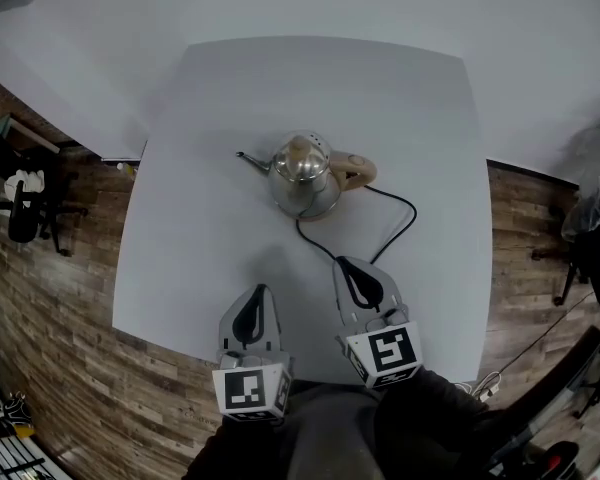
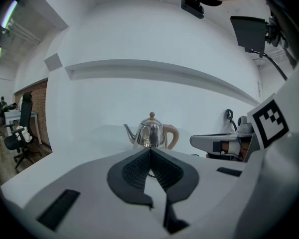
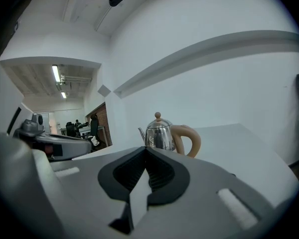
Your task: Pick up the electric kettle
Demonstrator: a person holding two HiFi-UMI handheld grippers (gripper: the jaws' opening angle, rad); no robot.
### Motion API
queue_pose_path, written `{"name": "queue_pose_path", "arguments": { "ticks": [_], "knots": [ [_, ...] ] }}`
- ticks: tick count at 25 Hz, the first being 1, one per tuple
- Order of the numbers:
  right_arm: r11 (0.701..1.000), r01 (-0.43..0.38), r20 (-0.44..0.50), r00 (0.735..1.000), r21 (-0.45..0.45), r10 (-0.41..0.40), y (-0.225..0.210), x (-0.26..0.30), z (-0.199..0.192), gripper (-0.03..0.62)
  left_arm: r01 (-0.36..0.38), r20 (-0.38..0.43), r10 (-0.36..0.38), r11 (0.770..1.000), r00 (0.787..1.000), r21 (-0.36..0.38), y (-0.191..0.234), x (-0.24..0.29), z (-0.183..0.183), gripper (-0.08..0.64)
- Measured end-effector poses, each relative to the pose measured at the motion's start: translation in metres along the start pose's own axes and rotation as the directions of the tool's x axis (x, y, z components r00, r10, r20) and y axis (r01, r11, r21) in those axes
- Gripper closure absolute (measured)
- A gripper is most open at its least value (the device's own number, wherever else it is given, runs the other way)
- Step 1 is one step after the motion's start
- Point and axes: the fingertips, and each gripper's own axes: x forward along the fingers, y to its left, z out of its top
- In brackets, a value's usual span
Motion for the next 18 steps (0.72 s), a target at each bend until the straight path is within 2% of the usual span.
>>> {"name": "queue_pose_path", "arguments": {
  "ticks": [10, 18],
  "knots": [
    [1.000, -0.004, 0.001, 1.000, 0.003, 0.004, -0.004, 0.017, 0.001, 0.589, 0.009, 0.013, -0.009, 1.000, 1.000, 0.020, 0.006, 0.021, 0.015, 0.560],
    [0.992, 0.124, 0.027, 0.992, -0.018, -0.124, -0.028, 0.046, 0.003, 0.589, 0.063, 0.109, -0.069, 0.996, 0.992, 0.060, 0.028, 0.061, 0.030, 0.560]
  ]
}}
